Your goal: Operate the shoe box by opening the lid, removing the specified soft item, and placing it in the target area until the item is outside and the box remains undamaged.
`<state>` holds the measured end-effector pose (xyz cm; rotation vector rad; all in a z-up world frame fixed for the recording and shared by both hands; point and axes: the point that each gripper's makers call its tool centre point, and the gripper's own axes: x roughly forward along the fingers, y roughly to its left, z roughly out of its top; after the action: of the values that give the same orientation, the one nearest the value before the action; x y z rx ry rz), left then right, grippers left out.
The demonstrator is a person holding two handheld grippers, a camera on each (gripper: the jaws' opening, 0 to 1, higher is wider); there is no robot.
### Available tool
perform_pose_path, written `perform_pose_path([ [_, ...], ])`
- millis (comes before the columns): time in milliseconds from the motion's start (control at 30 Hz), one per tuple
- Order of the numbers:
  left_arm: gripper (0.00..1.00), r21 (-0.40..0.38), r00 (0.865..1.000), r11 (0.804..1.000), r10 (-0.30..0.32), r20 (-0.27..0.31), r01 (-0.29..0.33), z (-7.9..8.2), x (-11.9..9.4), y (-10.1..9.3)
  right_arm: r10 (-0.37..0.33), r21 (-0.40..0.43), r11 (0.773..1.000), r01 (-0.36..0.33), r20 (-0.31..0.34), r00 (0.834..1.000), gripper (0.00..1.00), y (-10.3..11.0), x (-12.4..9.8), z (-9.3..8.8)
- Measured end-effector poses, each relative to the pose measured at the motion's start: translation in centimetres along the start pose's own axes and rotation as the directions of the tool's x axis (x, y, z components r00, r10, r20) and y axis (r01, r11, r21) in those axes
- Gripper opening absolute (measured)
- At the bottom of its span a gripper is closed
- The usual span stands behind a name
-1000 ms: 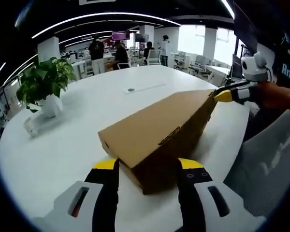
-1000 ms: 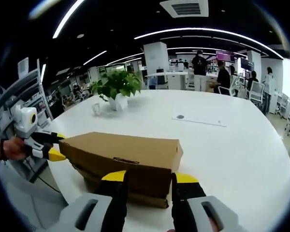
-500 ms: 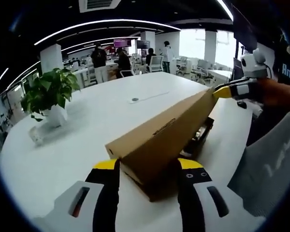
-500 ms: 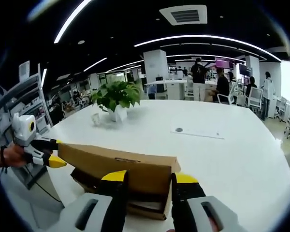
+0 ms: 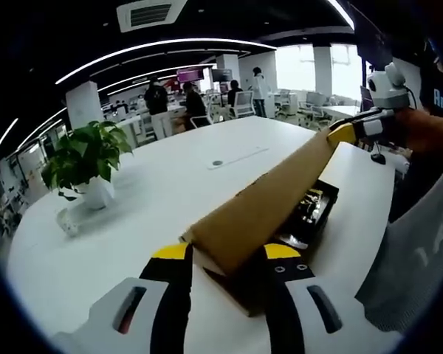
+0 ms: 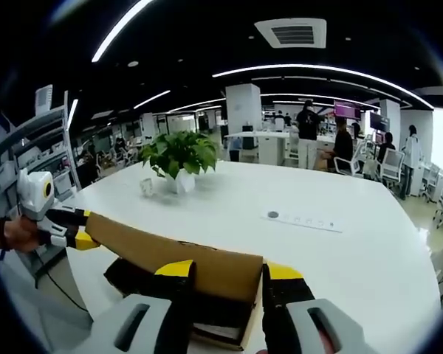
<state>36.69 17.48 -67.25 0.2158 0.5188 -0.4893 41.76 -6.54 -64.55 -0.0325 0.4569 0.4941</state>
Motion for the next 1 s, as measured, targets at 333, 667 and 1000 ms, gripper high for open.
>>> perform_pose_path([
  [333, 0.28, 0.033, 0.998, 0.998, 0.057, 0.019, -0.057, 1.0, 0.1, 1.2, 0.005, 0.004, 1.000, -0.005, 0.027, 1.000, 0.32, -0.3, 0.5, 1.4],
  [667, 0.16, 0.048, 0.991, 0.990, 0.128, 0.028, -0.129, 1.6, 0.1, 2.7, 0.016, -0.002, 1.000, -0.016, 0.052, 0.999, 0.33, -0.4, 1.0, 2.4],
  [1000, 0.06, 0.019, 0.988, 0.989, 0.145, 0.043, -0.146, 2.0, 0.2, 3.6, 0.063, -0.041, 0.997, -0.060, 0.070, 0.996, 0.39, -0.1, 1.4, 2.9],
])
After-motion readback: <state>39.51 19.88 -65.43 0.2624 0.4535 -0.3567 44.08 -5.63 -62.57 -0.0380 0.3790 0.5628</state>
